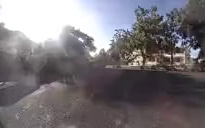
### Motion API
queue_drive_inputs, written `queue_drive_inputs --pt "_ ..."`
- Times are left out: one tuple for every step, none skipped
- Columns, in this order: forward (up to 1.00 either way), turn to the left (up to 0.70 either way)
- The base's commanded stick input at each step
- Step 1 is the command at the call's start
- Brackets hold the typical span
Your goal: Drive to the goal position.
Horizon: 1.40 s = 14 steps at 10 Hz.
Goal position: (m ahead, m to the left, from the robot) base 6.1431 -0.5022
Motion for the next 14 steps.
queue_drive_inputs --pt "0.50 0.00" --pt "0.50 0.00" --pt "0.50 0.00" --pt "0.50 0.00" --pt "0.50 0.00" --pt "0.50 0.00" --pt "0.50 0.00" --pt "0.50 0.00" --pt "0.50 0.00" --pt "0.50 0.00" --pt "0.50 0.00" --pt "0.50 0.00" --pt "0.50 0.00" --pt "0.50 0.00"
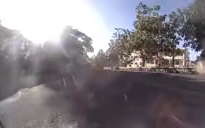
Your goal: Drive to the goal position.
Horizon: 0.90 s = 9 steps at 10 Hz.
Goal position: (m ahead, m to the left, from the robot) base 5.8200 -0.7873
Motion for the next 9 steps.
queue_drive_inputs --pt "0.50 0.00" --pt "0.50 0.00" --pt "0.50 0.00" --pt "0.50 0.00" --pt "0.50 0.00" --pt "0.50 0.00" --pt "0.50 0.00" --pt "0.50 0.00" --pt "0.50 0.00"
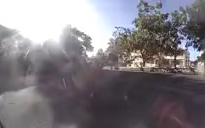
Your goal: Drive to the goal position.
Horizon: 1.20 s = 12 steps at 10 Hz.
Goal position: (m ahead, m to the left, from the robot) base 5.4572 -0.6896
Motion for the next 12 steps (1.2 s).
queue_drive_inputs --pt "0.50 0.00" --pt "0.50 0.00" --pt "0.50 0.00" --pt "0.50 0.00" --pt "0.50 0.00" --pt "0.50 0.00" --pt "0.50 0.00" --pt "0.50 0.00" --pt "0.50 0.00" --pt "0.50 0.00" --pt "0.50 0.00" --pt "0.50 0.00"
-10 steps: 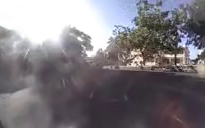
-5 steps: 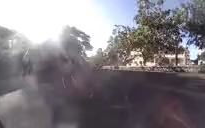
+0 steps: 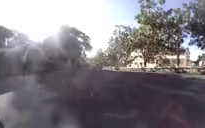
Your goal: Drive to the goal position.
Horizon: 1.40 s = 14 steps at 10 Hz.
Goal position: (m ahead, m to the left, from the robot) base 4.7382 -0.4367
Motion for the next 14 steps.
queue_drive_inputs --pt "0.50 0.00" --pt "0.50 0.00" --pt "0.50 0.00" --pt "0.50 0.00" --pt "0.50 0.00" --pt "0.50 0.00" --pt "0.50 0.00" --pt "0.50 0.00" --pt "0.50 0.00" --pt "0.50 0.00" --pt "0.50 0.00" --pt "0.50 0.00" --pt "0.50 0.00" --pt "0.50 0.00"
